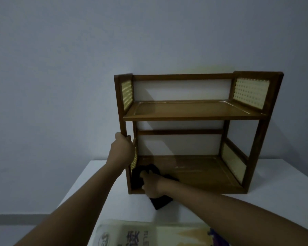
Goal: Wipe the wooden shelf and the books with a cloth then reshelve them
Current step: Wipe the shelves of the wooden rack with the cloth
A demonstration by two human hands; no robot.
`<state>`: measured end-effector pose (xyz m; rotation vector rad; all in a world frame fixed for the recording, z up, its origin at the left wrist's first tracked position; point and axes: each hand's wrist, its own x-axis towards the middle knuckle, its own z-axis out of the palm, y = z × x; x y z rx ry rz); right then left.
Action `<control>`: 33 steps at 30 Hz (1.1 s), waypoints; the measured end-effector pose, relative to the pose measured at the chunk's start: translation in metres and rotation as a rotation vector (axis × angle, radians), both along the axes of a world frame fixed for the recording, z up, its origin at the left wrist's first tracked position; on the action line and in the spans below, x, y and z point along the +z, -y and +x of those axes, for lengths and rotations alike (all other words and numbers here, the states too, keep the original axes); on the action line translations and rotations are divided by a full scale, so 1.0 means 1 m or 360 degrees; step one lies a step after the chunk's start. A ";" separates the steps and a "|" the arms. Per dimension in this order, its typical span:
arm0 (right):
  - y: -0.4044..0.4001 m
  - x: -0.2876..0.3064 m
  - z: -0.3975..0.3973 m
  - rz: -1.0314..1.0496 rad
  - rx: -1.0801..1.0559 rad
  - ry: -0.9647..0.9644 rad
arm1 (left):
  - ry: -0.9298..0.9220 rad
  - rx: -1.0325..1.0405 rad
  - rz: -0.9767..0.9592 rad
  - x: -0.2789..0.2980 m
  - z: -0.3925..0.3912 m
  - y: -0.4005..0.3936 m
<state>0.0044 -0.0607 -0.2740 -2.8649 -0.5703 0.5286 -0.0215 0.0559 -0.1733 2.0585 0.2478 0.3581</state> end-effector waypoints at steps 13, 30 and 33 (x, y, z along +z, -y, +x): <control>0.167 -0.027 -0.025 0.0233 -0.0356 0.0235 | -0.0061 -0.0026 0.0080 0.009 -0.019 0.001; 0.042 -0.007 -0.017 0.0115 0.0323 0.0114 | -0.0041 0.0128 0.0129 0.004 -0.016 0.007; 0.028 -0.006 -0.002 0.0014 0.0349 0.0136 | 0.0006 0.0176 0.0209 0.002 -0.012 0.006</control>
